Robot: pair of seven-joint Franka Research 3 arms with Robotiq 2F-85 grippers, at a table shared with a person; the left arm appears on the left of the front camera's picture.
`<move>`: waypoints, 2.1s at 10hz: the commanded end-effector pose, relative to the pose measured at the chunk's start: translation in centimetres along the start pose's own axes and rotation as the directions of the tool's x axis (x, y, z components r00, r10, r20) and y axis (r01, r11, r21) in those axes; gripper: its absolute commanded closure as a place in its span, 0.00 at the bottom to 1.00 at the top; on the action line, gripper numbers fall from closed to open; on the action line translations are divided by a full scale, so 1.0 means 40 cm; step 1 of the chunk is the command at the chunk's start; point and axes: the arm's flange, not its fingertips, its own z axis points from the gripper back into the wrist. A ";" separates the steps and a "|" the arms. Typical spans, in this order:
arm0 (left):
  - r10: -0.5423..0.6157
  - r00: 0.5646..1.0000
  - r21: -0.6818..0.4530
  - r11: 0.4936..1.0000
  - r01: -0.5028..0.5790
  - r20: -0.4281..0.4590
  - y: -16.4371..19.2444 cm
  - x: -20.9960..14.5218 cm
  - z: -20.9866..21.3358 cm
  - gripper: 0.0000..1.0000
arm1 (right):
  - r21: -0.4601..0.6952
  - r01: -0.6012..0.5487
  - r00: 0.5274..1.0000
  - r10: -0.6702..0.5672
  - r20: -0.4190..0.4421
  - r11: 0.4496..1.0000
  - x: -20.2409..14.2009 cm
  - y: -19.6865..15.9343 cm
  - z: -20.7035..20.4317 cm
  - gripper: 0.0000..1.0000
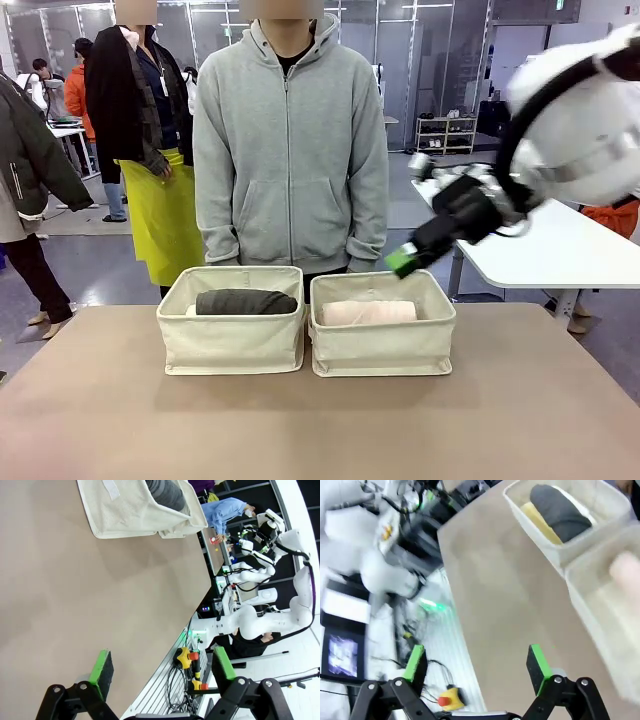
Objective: Divide the towels into two baskets.
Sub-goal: Pick up one hotel-folded towel from the bottom of the table and place it in the Fabric basket indicated by the person.
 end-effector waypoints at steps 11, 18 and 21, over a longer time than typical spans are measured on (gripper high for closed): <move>-0.003 1.000 -0.002 1.000 0.003 0.013 -0.007 -0.002 0.006 0.00 | 0.237 0.567 0.606 -0.594 0.529 0.789 -0.935 0.030 0.297 0.00; -0.003 1.000 -0.002 1.000 0.003 0.013 -0.007 -0.002 0.006 0.00 | 0.236 0.526 0.616 -0.558 0.556 0.817 -0.890 -0.090 0.433 0.00; -0.003 1.000 -0.002 1.000 0.003 0.013 -0.007 -0.002 0.006 0.00 | 0.236 0.526 0.616 -0.558 0.556 0.817 -0.890 -0.090 0.433 0.00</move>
